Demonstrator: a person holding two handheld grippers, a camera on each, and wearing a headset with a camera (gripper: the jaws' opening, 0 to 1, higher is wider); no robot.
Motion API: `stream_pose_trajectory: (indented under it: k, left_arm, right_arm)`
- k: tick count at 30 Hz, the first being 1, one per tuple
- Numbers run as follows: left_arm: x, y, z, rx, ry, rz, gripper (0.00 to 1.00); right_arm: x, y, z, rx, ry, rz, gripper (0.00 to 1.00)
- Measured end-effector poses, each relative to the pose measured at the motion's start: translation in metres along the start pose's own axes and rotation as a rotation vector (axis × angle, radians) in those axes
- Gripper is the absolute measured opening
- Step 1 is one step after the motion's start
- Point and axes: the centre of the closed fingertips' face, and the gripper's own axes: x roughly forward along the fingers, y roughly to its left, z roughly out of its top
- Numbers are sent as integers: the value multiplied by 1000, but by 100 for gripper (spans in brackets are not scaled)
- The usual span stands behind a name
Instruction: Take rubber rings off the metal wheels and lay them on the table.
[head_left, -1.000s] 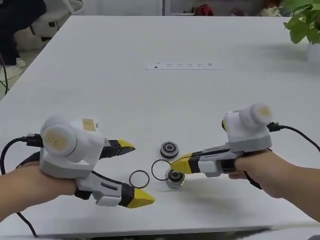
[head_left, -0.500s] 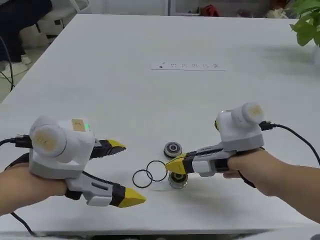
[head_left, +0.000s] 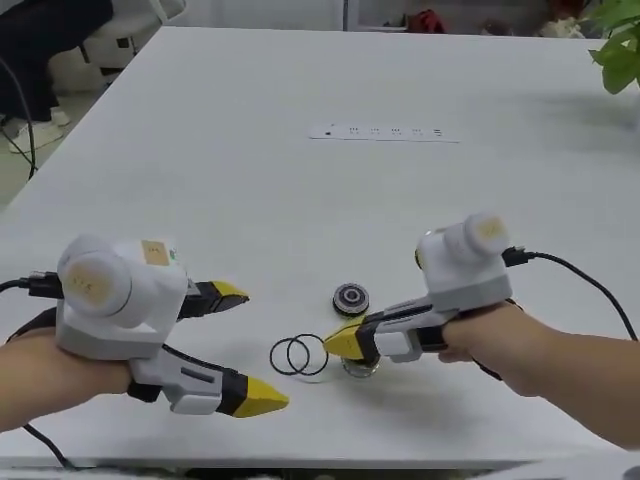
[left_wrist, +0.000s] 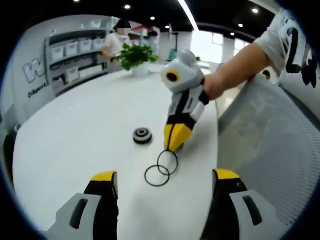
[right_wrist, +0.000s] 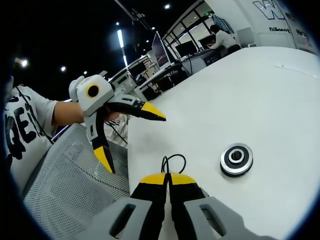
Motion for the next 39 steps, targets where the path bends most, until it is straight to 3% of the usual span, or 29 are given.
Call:
stream_pose_trajectory:
  k: [17, 29, 39]
  left_arm:
    - [-1, 1, -3, -5, 13, -3, 78]
    - [1, 1, 0, 2, 16, -11, 78]
    - [1, 12, 5, -5, 3, 6, 78]
  right_arm:
    - [3, 0, -6, -61, 30, -21, 3]
    - [1, 2, -4, -104, 29, -34, 20]
    - [-13, -2, 8, -123, -13, -62, 29]
